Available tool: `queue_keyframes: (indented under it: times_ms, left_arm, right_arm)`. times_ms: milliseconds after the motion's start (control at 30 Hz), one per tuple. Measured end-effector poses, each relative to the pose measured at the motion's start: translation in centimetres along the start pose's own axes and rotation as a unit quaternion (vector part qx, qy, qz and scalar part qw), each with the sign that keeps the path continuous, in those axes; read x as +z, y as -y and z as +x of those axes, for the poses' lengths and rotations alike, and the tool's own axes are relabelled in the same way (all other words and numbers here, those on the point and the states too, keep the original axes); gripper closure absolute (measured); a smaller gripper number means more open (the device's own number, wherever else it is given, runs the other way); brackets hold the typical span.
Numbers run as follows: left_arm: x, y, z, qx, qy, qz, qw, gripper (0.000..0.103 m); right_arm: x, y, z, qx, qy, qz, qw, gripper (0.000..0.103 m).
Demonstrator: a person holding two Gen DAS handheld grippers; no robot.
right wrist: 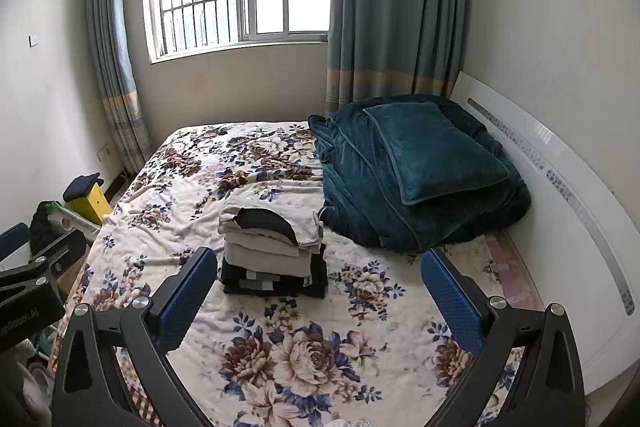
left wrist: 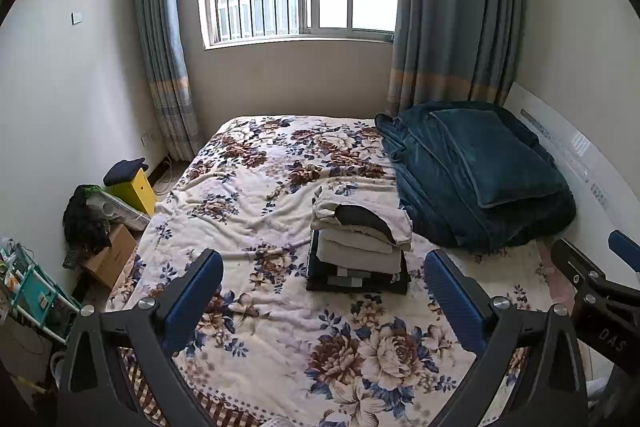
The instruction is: Fold small clothes
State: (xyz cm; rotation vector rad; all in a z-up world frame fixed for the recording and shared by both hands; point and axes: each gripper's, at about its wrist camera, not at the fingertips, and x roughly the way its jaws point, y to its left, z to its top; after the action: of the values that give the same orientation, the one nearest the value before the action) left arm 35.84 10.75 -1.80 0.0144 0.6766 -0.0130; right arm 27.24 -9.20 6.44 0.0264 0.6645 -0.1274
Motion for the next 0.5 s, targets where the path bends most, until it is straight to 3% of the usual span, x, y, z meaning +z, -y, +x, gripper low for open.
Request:
queue_keyframes:
  times_ms: [500]
  left_arm:
    - [0.10, -0.07, -0.04, 0.003, 0.002, -0.001, 1.0000, 0.000]
  right_arm:
    - [-0.06, 0.02, -0.10, 0.011, -0.002, 0.000, 1.000, 0.000]
